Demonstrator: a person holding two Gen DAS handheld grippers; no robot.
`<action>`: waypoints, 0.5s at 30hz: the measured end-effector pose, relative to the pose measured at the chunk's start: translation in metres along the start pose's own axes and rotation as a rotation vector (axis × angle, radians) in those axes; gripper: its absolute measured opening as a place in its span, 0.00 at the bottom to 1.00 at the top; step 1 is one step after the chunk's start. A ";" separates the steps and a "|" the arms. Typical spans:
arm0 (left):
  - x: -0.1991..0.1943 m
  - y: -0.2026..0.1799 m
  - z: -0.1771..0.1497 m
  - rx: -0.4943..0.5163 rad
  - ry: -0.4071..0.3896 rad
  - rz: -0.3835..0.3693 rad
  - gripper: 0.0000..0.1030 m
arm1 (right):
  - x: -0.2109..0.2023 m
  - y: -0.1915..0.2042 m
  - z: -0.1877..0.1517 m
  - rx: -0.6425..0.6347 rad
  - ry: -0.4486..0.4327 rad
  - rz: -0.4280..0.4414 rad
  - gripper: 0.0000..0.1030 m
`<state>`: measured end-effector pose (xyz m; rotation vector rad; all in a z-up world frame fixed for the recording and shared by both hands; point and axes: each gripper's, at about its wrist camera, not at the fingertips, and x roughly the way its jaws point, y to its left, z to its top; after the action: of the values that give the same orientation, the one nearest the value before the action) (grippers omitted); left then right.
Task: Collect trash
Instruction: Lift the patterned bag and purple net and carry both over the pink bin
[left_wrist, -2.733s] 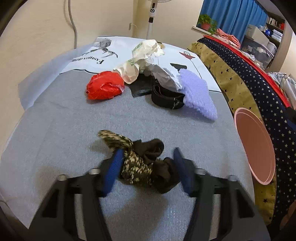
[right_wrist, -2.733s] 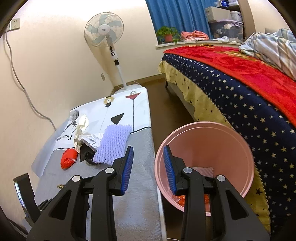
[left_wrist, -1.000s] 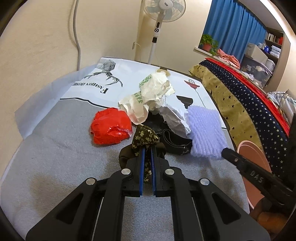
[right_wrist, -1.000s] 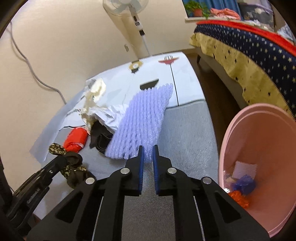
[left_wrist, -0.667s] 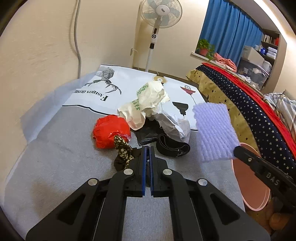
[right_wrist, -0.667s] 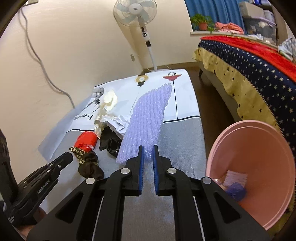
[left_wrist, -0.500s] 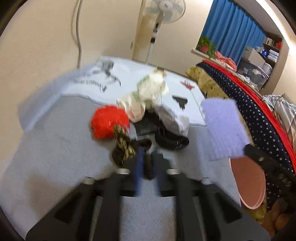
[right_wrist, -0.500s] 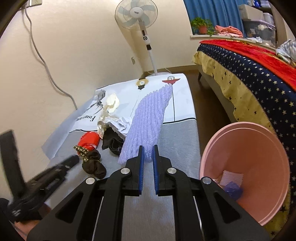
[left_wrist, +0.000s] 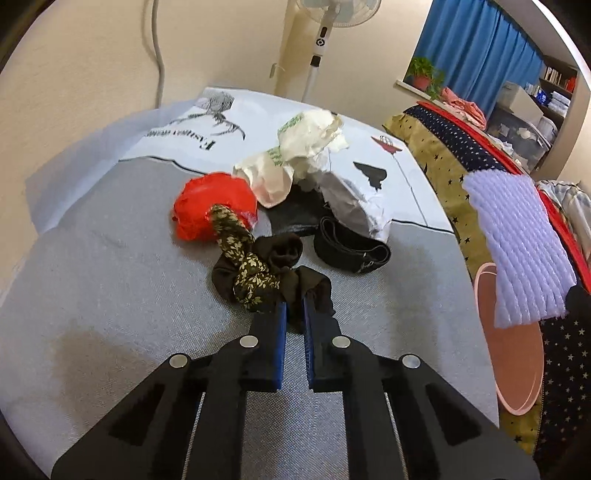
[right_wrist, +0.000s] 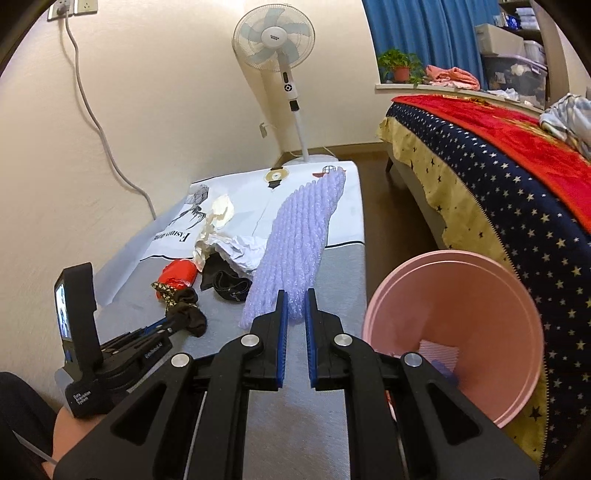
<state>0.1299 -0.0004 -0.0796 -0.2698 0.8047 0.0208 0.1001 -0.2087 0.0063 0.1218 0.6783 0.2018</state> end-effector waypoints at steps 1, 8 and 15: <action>-0.003 0.000 0.000 0.002 -0.009 -0.006 0.06 | -0.003 -0.001 0.001 -0.001 -0.005 -0.003 0.09; -0.027 -0.003 0.001 0.023 -0.055 -0.019 0.06 | -0.020 0.002 0.000 -0.023 -0.021 -0.025 0.09; -0.050 -0.011 0.002 0.065 -0.103 -0.039 0.06 | -0.040 0.004 -0.002 -0.036 -0.043 -0.051 0.09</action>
<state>0.0982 -0.0061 -0.0401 -0.2214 0.6968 -0.0281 0.0678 -0.2138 0.0298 0.0746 0.6342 0.1620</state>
